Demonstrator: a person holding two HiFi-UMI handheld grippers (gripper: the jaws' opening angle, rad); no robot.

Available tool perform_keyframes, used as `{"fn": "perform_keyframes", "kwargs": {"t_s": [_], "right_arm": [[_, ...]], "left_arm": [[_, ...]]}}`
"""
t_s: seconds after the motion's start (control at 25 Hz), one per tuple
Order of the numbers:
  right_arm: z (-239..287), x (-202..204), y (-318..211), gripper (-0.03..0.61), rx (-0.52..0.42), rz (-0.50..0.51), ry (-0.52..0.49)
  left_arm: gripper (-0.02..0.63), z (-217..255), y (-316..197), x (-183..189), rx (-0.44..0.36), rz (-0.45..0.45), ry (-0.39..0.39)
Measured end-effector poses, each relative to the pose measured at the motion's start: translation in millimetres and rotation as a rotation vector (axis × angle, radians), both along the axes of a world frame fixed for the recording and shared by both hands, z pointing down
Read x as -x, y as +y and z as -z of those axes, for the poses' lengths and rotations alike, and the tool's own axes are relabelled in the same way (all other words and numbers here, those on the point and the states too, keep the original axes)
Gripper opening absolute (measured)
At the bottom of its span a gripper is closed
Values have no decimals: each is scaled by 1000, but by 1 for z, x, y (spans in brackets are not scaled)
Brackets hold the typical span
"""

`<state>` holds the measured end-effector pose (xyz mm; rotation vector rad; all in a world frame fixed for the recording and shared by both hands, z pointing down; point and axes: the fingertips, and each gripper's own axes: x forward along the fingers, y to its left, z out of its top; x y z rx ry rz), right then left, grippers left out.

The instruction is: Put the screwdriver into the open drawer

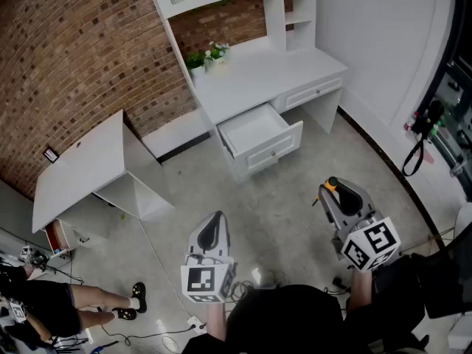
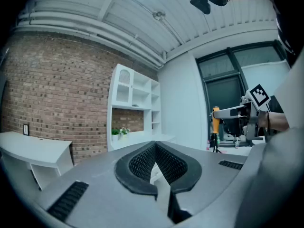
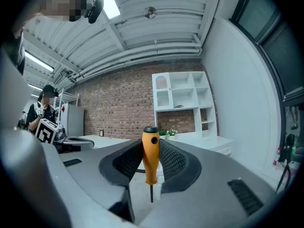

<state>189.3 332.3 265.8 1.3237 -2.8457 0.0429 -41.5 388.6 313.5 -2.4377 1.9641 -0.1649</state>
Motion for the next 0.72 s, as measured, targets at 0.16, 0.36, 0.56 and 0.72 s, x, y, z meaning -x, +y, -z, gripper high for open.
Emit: {"fn": "perform_keyframes", "kwargs": {"t_s": [0.16,0.36,0.56,0.72], "right_arm": [[1,-3,0,115,0,6,3],[1,-11,-6,114,3,8,-5],[-3,-26,-14,114,16,1,-29],[-8,-30,-23,114,31,3,-33]], "left_arm": [[8,1,0,-1,3,4,-2],[8,2,-5,-10,7,7,-1],[8,0,-11,-22,19,8,-7],[8,-7,-11,-26,35,20,3]]}}
